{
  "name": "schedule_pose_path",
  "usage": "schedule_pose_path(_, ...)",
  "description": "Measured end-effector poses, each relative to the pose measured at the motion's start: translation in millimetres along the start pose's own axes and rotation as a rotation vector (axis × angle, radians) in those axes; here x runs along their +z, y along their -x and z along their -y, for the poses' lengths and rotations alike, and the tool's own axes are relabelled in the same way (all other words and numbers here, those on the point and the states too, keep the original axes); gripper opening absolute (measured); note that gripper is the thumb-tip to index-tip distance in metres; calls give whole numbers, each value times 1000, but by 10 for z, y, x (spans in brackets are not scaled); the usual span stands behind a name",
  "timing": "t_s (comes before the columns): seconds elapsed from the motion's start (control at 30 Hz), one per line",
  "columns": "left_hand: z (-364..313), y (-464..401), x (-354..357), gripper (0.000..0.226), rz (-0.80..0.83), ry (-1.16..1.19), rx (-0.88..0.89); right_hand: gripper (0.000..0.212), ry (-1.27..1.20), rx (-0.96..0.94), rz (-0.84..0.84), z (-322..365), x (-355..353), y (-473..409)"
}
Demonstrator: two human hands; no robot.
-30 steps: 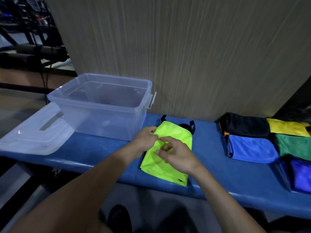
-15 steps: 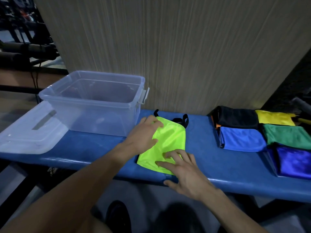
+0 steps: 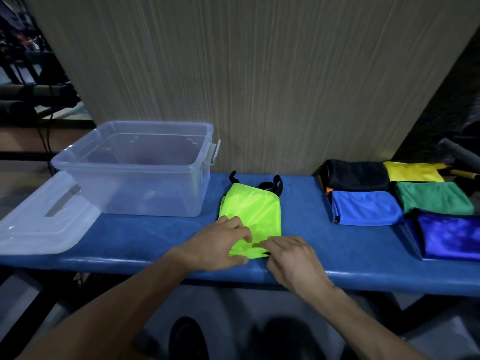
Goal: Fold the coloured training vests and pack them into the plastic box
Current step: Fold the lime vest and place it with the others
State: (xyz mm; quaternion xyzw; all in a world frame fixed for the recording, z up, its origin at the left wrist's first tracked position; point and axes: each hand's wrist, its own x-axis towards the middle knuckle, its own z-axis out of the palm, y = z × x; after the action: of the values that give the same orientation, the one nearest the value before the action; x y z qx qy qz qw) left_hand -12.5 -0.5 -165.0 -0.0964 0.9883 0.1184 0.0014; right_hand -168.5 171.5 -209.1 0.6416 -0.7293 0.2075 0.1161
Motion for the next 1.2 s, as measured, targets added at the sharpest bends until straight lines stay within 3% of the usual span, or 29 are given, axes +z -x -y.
schedule_pose_path(0.17, -15, -31, 19, 47, -86, -39, -142, 35, -308, 364, -21, -6, -192, -208)
schedule_pose_path(0.27, 47, -38, -36, 35, -298, 104, -247, 28, -483, 501, -94, -99, -263, -282)
schedule_pose_path(0.33, 96, -41, -79, 26, -407, 259, -285, 23, -600, 481, -35, -122, -265, -262)
schedule_pose_path(0.4, 98, -52, -140, 22, -449, 396, -279, 40, -558, 398, 17, -112, -196, -185)
schedule_pose_path(0.43, 92, -68, -174, 23, -460, 441, -256, 42, -532, 365, -13, -131, -124, -162)
schedule_pose_path(0.53, 55, -132, -300, 16, -526, 543, -176, 12, -587, 396, -139, -168, -163, -224)
schedule_pose_path(0.7, -309, -212, -804, 15, -793, 881, -27, 10, -1019, 447, -412, -131, -869, -540)
schedule_pose_path(0.73, -396, -237, -916, 17, -835, 944, 1, 4, -1087, 444, -425, -124, -1012, -590)
schedule_pose_path(0.8, -532, -305, -1101, 19, -873, 1013, 27, 14, -1166, 473, -398, -149, -1186, -647)
schedule_pose_path(0.9, -496, -523, -1168, 17, -826, 1085, -57, 16, -1307, 622, -326, -261, -1205, -717)
schedule_pose_path(1.0, -227, -859, -943, 16, -692, 1104, -286, 20, -1298, 796, -215, -466, -887, -736)
schedule_pose_path(1.13, 289, -1157, -222, 25, -337, 1046, -645, 62, -826, 912, 147, -763, -359, -499)
schedule_pose_path(1.2, 421, -1213, -40, 32, -307, 956, -699, 59, -615, 845, 201, -788, -347, -446)
